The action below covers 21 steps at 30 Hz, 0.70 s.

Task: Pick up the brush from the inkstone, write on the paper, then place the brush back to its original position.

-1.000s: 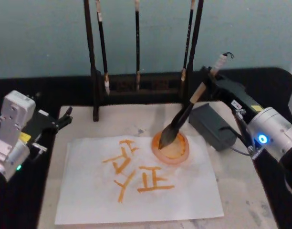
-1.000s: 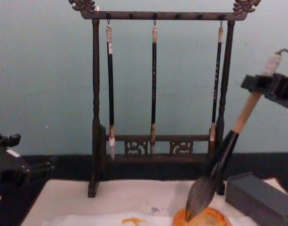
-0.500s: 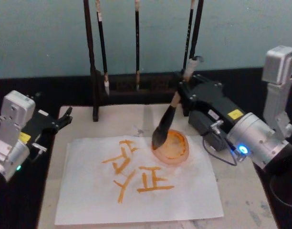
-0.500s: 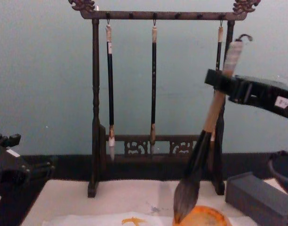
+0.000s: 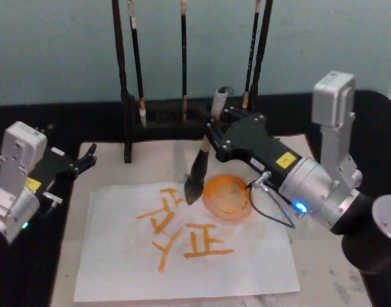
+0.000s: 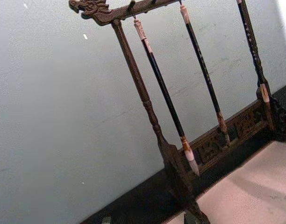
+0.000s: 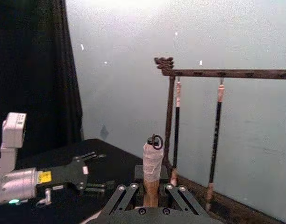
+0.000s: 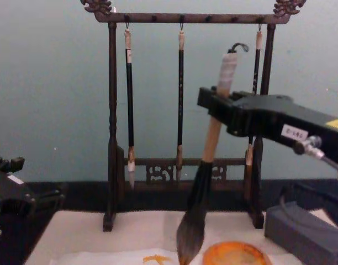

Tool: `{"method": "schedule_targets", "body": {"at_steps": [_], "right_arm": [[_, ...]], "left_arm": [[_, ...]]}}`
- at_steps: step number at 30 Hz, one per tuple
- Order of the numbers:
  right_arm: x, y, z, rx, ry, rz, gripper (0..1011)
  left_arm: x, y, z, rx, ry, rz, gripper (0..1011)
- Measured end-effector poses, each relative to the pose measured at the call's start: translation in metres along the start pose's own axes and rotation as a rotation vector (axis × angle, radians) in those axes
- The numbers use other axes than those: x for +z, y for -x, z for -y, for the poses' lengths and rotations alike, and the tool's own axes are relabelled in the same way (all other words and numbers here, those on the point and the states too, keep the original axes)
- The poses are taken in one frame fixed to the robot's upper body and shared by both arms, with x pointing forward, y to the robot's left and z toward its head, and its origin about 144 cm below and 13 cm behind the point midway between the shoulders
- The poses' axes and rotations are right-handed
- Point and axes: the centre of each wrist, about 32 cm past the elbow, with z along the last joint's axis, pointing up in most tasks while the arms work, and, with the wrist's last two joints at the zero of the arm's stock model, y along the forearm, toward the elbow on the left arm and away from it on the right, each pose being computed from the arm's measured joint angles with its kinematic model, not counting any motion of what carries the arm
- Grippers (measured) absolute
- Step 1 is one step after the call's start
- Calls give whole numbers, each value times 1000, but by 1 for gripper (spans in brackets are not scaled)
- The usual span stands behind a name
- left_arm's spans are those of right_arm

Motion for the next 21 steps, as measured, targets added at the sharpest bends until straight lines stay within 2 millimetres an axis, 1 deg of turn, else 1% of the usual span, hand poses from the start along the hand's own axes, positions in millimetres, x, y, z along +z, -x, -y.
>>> {"method": "schedule_targets", "body": {"at_steps": [9, 21], "right_arm": [[-6, 9, -8, 47, -2, -15, 176], [-12, 18, -13, 81, 9, -30, 176]], "left_arm": [[0, 0, 0, 0, 0, 0, 1010], [0, 0, 0, 0, 0, 0, 1010]]}}
